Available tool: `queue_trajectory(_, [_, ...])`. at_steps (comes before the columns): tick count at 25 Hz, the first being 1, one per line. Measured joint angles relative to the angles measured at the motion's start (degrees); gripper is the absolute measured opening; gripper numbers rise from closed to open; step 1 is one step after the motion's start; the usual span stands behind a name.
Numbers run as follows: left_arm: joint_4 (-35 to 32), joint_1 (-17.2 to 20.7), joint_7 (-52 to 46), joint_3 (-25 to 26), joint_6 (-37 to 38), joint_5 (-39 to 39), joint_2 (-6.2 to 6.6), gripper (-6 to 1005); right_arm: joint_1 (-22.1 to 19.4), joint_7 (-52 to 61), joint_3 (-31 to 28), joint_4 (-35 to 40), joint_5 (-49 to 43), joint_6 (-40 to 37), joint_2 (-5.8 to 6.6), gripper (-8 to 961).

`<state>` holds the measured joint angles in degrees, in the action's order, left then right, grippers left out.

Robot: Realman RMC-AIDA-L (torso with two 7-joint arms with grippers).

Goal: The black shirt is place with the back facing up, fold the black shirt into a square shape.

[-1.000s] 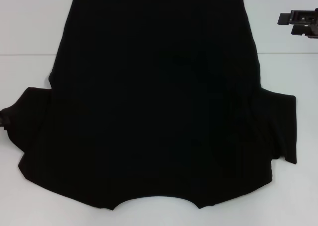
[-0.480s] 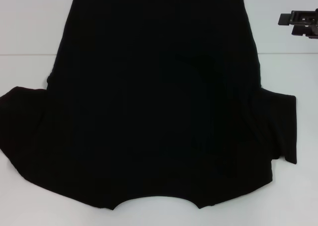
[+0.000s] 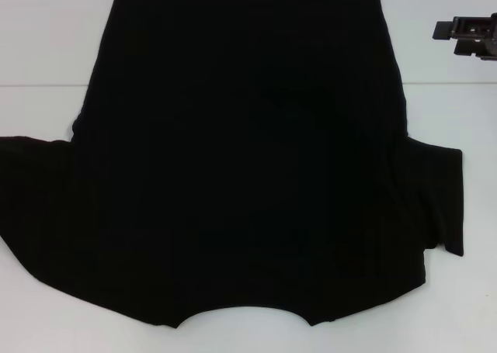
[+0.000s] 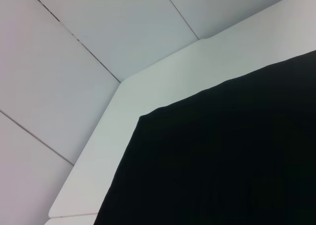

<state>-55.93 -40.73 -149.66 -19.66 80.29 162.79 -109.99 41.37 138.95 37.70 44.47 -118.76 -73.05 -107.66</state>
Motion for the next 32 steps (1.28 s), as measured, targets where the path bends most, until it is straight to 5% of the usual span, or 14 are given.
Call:
queue_trajectory(14, [-0.3,-5.6,-0.3,-5.7,6.9,-0.5,-1.65,-1,-0.1,-0.3,0.0,-0.3,-0.1,0.1,0.0,704])
queue_trajectory(22, [-0.2,-9.0,-3.0,-18.5,8.1,-0.1,-4.86,62,-0.5,-0.6,0.1,-0.4,-0.1,0.9,0.05,704])
queue_trajectory(26, [-0.2,-8.4,-6.0,-24.8,7.9,0.4,-4.62,98,-0.7,-0.6,0.1,-0.4,-0.2,1.4,0.14,704])
queue_trajectory(31, [-3.7,-5.9,-1.2,-20.3,9.6,-3.5,-4.65,143,-0.8,-0.6,0.0,-0.4,-0.3,1.5,0.18,704])
queue_trajectory(32, [-4.7,-4.6,1.1,-18.2,10.0,-5.7,-4.66,216,-0.8,-0.6,0.0,-0.4,-0.4,1.5,0.19,704])
